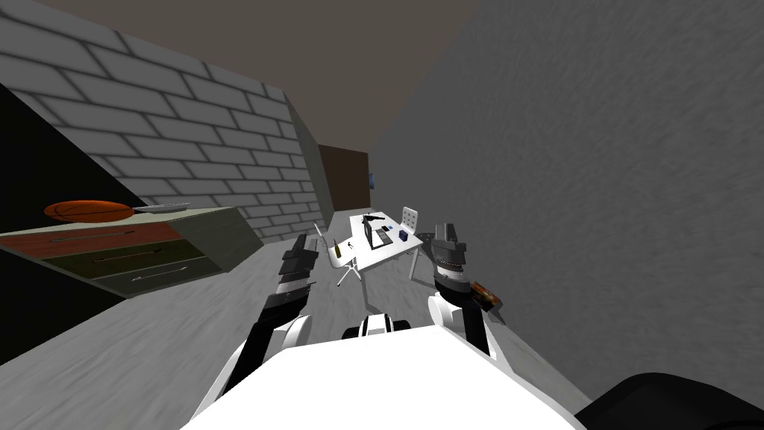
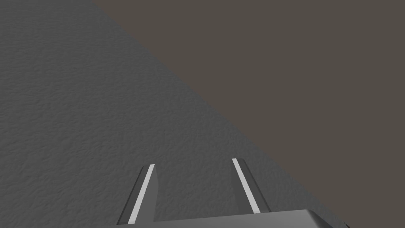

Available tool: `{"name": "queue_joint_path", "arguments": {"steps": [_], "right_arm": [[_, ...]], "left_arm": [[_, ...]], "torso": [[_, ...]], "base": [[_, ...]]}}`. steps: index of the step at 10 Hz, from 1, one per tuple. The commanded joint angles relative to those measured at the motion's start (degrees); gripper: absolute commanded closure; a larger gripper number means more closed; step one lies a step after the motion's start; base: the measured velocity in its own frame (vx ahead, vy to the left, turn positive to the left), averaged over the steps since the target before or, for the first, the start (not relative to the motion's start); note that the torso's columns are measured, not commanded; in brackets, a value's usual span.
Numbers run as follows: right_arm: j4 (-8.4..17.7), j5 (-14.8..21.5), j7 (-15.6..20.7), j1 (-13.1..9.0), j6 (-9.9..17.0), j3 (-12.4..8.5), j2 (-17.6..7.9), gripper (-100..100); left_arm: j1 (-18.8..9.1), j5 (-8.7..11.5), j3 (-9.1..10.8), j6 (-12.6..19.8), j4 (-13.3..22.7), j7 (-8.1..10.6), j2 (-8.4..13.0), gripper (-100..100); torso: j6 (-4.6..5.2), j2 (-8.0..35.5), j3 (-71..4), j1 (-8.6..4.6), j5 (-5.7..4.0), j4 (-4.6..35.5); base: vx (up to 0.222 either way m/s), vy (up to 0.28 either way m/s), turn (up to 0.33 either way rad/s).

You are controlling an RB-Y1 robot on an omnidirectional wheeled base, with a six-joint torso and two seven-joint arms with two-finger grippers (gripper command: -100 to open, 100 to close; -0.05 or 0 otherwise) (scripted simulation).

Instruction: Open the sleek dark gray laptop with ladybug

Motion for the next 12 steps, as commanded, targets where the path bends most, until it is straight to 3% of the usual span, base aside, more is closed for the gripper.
{"name": "queue_joint_path", "arguments": {"steps": [1,6,12], "right_arm": [[0.02,0.00,0.00,0.01,0.00,0.00,0.00,0],[0.03,0.00,0.00,0.01,0.00,0.01,0.01,0],[0.03,0.00,0.00,0.02,0.00,0.01,0.01,0]], "left_arm": [[-0.31,-0.27,0.21,0.96,0.26,-0.33,3.73,-100],[-1.62,-1.43,1.14,5.08,1.36,-1.75,9.04,-100],[-3.72,-3.26,2.59,11.60,3.11,-4.00,10.79,-100]], "torso": [[0.00,1.91,-3.96,-0.02,0.00,1.89],[0.00,2.66,-5.38,-0.02,-0.01,2.68],[0.00,2.63,-5.40,0.09,0.03,2.67]], "base": [[0.021,-0.038,0.005],[0.043,-0.067,0.009],[0.063,-0.097,0.012]]}}
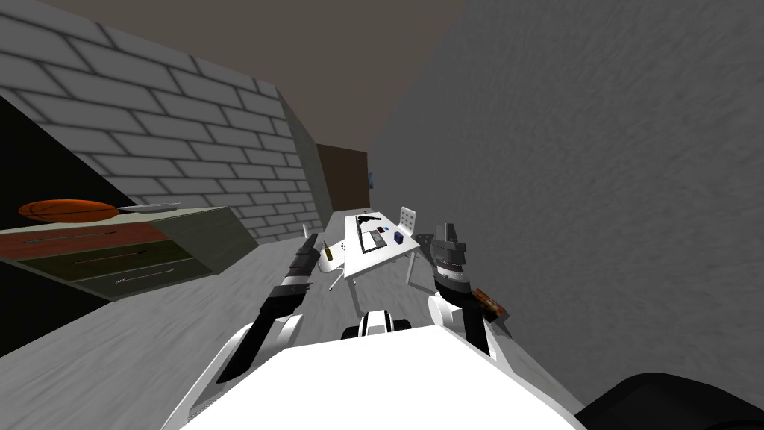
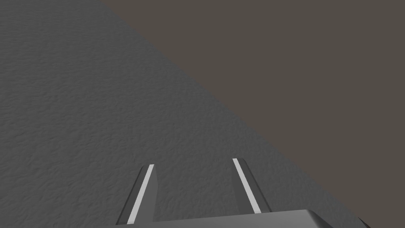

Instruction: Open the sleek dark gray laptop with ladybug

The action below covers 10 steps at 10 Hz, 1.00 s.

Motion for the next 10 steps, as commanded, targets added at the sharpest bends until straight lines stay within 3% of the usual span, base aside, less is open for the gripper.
{"name": "queue_joint_path", "arguments": {"steps": [1,10], "right_arm": [[0.00,0.00,0.00,0.00,0.00,0.00,0.00,0],[0.00,0.00,0.00,0.00,0.00,0.00,0.00,0]], "left_arm": [[-0.95,-0.82,0.62,2.92,0.86,-1.05,0.13,-100],[-4.24,-3.69,2.90,13.14,3.74,-4.57,-1.83,-100]], "torso": [[0.00,0.04,0.02,-0.04,-0.01,0.01],[0.00,-0.02,-0.01,-0.16,-0.05,-0.01]], "base": [[0.060,-0.102,0.011],[0.065,-0.099,0.013]]}}
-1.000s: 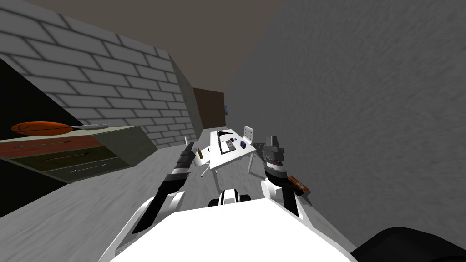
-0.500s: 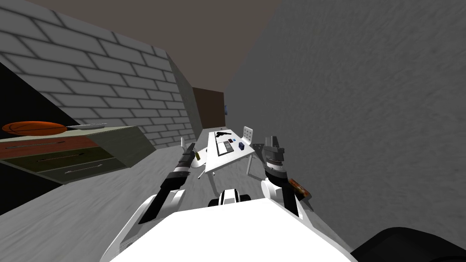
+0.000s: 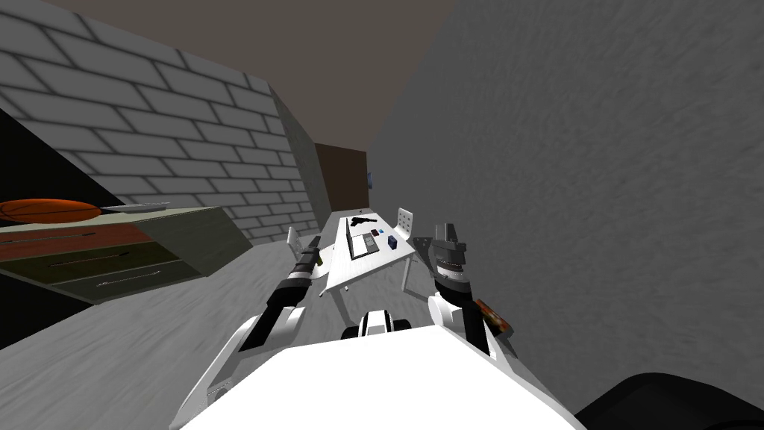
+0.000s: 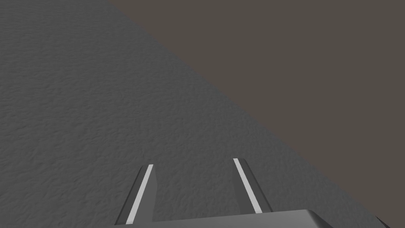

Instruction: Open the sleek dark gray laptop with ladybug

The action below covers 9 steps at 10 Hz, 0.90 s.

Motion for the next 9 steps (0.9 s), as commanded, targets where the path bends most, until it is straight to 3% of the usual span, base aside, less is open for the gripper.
{"name": "queue_joint_path", "arguments": {"steps": [1,9], "right_arm": [[0.00,0.00,0.00,0.00,0.00,0.00,0.00,0],[0.00,0.00,0.00,0.00,0.00,0.00,0.00,0]], "left_arm": [[-1.02,-0.82,0.68,3.13,0.82,-1.03,-0.55,-100],[-3.93,-3.34,2.68,12.12,3.43,-4.12,-0.80,-100]], "torso": [[0.01,0.02,0.02,0.09,0.02,0.01],[0.00,0.01,0.01,0.08,0.02,0.00]], "base": [[0.067,-0.094,0.010],[0.060,-0.098,0.012]]}}
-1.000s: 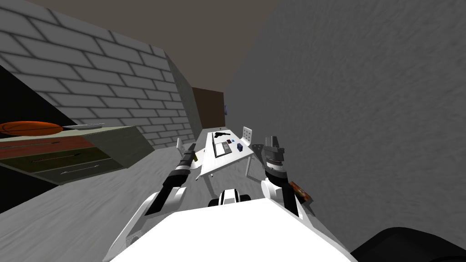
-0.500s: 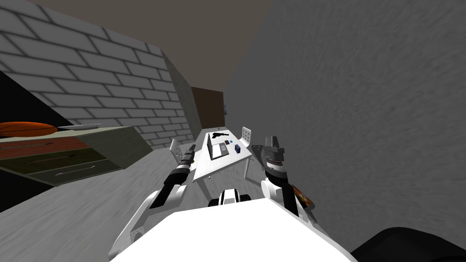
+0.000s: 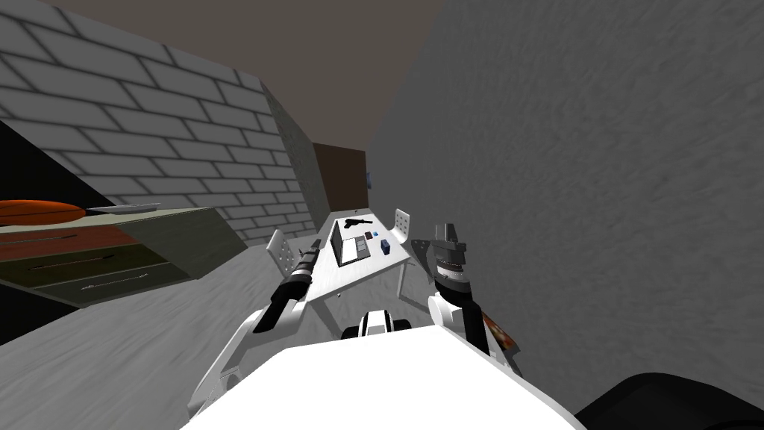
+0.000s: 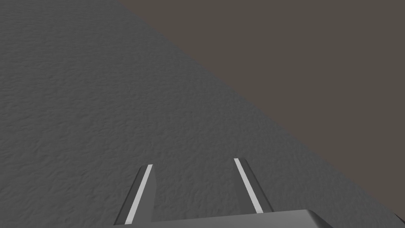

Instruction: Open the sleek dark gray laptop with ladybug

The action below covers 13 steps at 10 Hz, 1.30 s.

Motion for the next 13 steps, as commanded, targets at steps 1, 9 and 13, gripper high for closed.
{"name": "queue_joint_path", "arguments": {"steps": [1,9,13], "right_arm": [[0.00,0.00,0.00,0.00,0.00,0.00,0.00,0],[0.00,0.00,0.00,0.00,0.00,-0.01,-0.02,0],[0.00,0.00,0.00,-0.01,0.00,0.00,0.00,0]], "left_arm": [[-1.12,-0.68,0.85,3.22,0.99,-0.98,0.26,-100],[-2.46,-1.88,1.96,8.39,1.63,-2.58,-0.44,-100],[-0.38,-5.99,1.78,8.33,1.13,-6.70,2.61,100]], "torso": [[0.00,0.02,0.01,0.02,0.00,0.01],[0.00,-0.05,-0.01,0.31,0.08,0.00],[0.19,-0.12,-0.02,-0.39,0.06,-0.22]], "base": [[0.068,-0.114,0.012],[0.059,-0.059,0.000],[0.037,-0.086,-0.013]]}}
